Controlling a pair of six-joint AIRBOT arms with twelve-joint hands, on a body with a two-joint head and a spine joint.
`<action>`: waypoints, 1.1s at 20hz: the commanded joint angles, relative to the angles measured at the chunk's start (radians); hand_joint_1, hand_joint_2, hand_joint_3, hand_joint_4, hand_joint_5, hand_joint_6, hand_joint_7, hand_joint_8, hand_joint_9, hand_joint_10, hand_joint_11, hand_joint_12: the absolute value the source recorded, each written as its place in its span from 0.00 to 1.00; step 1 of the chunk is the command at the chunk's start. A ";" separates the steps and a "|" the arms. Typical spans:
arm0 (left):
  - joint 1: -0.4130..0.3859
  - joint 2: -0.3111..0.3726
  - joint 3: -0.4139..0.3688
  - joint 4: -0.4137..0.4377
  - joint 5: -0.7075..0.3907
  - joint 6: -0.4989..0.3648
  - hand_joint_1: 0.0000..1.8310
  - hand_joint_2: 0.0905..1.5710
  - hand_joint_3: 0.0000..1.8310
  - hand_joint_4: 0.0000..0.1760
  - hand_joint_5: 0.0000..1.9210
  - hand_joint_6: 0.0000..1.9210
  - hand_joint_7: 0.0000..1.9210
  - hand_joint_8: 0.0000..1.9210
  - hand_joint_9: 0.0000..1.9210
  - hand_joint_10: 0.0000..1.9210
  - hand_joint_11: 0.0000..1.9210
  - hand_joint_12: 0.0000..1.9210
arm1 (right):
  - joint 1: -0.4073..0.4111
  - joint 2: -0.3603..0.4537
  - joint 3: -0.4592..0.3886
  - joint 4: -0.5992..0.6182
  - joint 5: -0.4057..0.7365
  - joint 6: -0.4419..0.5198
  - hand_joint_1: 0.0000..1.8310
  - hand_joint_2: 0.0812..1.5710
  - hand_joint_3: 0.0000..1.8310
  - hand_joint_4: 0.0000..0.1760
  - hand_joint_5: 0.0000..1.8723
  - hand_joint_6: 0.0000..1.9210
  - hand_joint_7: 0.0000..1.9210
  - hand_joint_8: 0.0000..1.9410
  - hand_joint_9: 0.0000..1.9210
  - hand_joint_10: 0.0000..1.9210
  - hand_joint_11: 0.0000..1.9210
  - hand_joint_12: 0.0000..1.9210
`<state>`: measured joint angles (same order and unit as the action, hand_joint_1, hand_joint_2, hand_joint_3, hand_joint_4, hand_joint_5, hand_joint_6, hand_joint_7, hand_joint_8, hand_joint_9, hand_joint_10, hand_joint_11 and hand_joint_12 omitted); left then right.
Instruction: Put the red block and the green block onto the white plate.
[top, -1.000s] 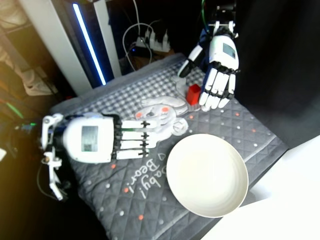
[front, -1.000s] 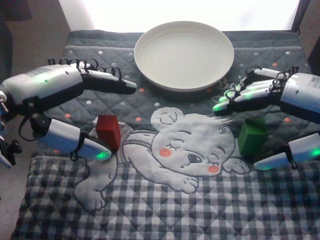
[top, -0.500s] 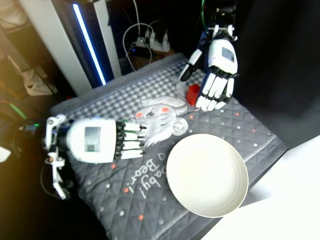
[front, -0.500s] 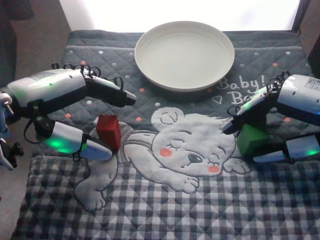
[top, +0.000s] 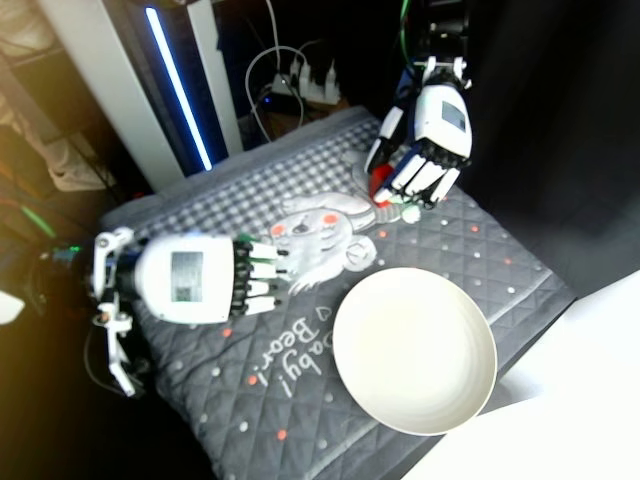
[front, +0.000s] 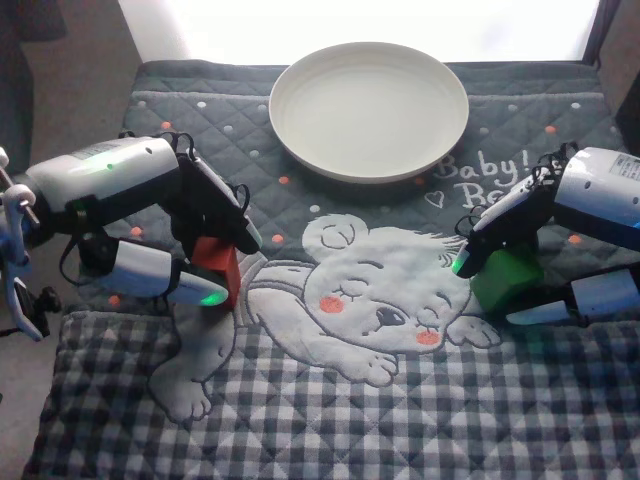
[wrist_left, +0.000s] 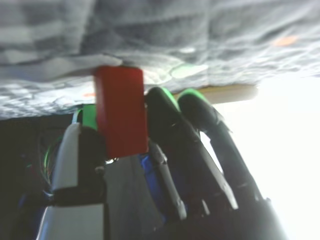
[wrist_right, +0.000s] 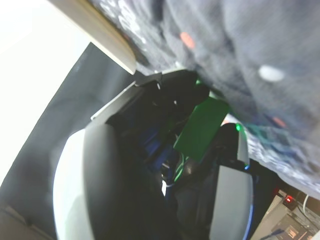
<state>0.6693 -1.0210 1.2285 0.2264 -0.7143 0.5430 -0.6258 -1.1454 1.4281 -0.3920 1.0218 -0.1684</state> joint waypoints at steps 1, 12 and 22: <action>-0.001 -0.004 0.009 -0.022 -0.089 0.000 0.70 0.65 0.00 0.00 0.69 0.05 0.55 0.56 0.57 0.28 0.34 0.69 | 0.007 0.006 0.004 0.040 0.100 0.004 0.69 0.63 0.00 0.00 0.66 0.22 0.62 0.41 0.57 0.39 0.39 0.76; -0.210 -0.099 0.121 -0.073 -0.213 0.054 0.70 0.65 0.00 0.00 0.68 0.09 0.57 0.55 0.48 0.55 0.31 0.83 | 0.188 -0.080 0.127 0.081 0.120 0.004 0.65 0.64 0.00 0.00 0.63 0.32 0.48 0.74 0.49 0.95 0.49 1.00; -0.398 -0.378 0.445 -0.077 0.034 0.095 0.69 0.67 0.00 0.02 0.52 0.50 0.56 0.42 0.56 0.27 0.44 0.49 | 0.376 -0.304 0.426 0.127 -0.084 -0.006 0.68 0.66 0.00 0.03 0.60 0.34 0.56 0.46 0.56 0.36 0.47 0.67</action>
<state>0.2909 -1.4124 1.6726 0.1684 -0.5701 0.6434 -0.2642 -1.4616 1.8519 -0.3000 0.8471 -0.1768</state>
